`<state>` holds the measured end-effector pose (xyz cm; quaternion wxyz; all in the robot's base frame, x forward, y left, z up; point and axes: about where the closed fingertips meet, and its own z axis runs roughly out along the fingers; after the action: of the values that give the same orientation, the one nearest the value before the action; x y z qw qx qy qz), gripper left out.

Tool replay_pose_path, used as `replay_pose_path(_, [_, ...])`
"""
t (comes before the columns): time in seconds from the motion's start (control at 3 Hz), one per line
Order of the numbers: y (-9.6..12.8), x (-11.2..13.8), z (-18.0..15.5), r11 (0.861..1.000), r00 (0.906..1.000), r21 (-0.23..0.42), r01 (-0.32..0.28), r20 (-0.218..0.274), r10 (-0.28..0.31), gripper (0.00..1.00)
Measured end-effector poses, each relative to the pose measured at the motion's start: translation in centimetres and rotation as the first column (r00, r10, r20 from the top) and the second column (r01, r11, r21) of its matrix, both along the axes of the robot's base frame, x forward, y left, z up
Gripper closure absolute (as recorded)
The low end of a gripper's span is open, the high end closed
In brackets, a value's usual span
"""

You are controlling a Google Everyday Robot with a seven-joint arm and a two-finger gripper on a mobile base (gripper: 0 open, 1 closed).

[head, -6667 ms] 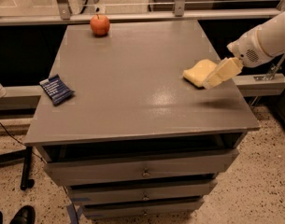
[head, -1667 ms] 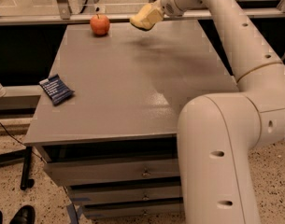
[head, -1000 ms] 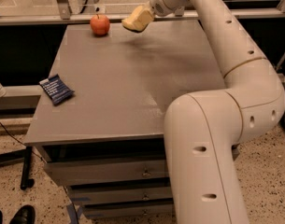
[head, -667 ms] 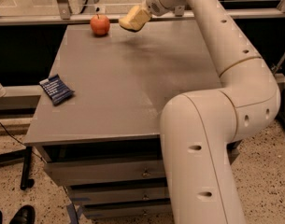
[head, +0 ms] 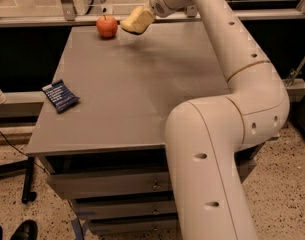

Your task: Move sponge near apple

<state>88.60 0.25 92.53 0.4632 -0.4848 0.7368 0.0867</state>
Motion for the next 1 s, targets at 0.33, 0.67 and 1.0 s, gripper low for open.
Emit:
replay_pose_path(0.33, [0.8, 0.0, 0.0, 1.000, 0.9999, 0.003, -0.014, -0.001, 0.014, 0.36])
replay_pose_path(0.67, [1.5, 0.1, -0.2, 1.000, 0.9997, 0.005, -0.025, -0.003, 0.025, 0.12])
replay_pose_path(1.0, [2.3, 0.1, -0.4, 0.999, 0.9992, 0.010, -0.039, -0.007, 0.039, 0.00])
